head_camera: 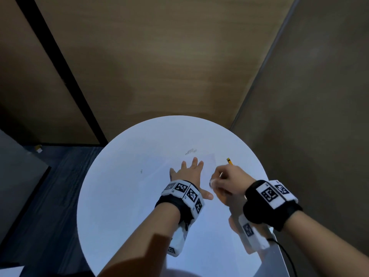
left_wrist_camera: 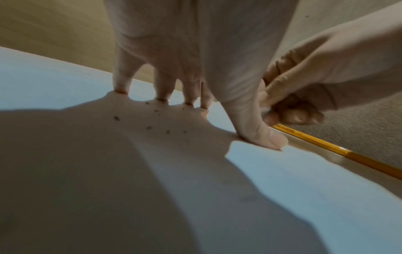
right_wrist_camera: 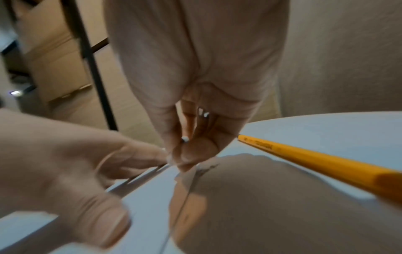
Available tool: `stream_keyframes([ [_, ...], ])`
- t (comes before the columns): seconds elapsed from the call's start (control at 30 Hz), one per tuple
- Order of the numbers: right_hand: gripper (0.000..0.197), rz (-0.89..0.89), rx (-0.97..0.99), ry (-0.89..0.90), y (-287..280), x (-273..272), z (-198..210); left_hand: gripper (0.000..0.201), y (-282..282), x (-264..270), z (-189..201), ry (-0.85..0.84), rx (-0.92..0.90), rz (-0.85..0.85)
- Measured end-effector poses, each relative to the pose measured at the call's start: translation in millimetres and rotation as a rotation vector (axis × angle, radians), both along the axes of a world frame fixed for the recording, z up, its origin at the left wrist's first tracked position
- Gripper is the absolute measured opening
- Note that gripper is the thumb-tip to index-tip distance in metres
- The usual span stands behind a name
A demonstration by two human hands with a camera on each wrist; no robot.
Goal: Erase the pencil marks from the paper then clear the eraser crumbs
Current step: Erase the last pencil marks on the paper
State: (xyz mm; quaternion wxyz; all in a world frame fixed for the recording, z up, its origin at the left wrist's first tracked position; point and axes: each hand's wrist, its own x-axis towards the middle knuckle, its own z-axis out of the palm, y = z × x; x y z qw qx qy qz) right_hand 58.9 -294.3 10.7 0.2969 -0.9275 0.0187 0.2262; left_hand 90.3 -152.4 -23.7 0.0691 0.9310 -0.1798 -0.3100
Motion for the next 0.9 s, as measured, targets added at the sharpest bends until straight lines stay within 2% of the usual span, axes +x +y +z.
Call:
stream_keyframes([
  [0.07, 0.017, -0.167, 0.063, -0.105, -3, 10, -1, 0.107, -1, 1, 2, 0.007, 0.006, -0.009],
  [0.13, 0.013, -0.187, 0.049, -0.141, 2, 21, -4, 0.107, -2, 2, 4, 0.016, 0.022, -0.028],
  [0.2, 0.008, -0.149, -0.028, -0.139, 11, 29, -8, 0.107, -3, 3, 4, 0.02, 0.036, -0.037],
  [0.33, 0.011, -0.035, -0.148, -0.141, 14, 18, -13, 0.107, -5, 3, 3, 0.015, 0.053, -0.037],
  [0.37, 0.008, 0.015, -0.152, -0.115, 12, 11, -13, 0.107, -6, 4, 3, 0.014, 0.056, -0.038],
  [0.43, 0.015, 0.101, -0.152, -0.039, 8, 2, -10, 0.107, -7, 5, 4, 0.012, 0.067, -0.039],
  [0.5, 0.014, 0.088, -0.118, -0.03, 6, 5, -7, 0.108, -7, 5, 3, 0.012, 0.072, -0.044],
  [0.53, 0.008, 0.036, -0.092, -0.066, 5, 10, -8, 0.108, -7, 5, 3, 0.01, 0.073, -0.048],
  [0.63, 0.013, -0.111, -0.079, -0.176, 11, 20, -11, 0.109, -6, 4, 3, 0.006, 0.076, -0.056],
  [0.7, 0.011, -0.034, -0.108, -0.168, 15, 13, -13, 0.107, -6, 4, 3, 0.008, 0.072, -0.052],
  [0.8, 0.007, 0.149, -0.152, -0.043, 14, -1, -9, 0.102, -7, 5, 1, -0.004, 0.086, -0.045],
  [0.9, 0.005, 0.134, -0.131, -0.035, 13, 9, -3, 0.108, -7, 5, 1, 0.01, 0.068, -0.054],
])
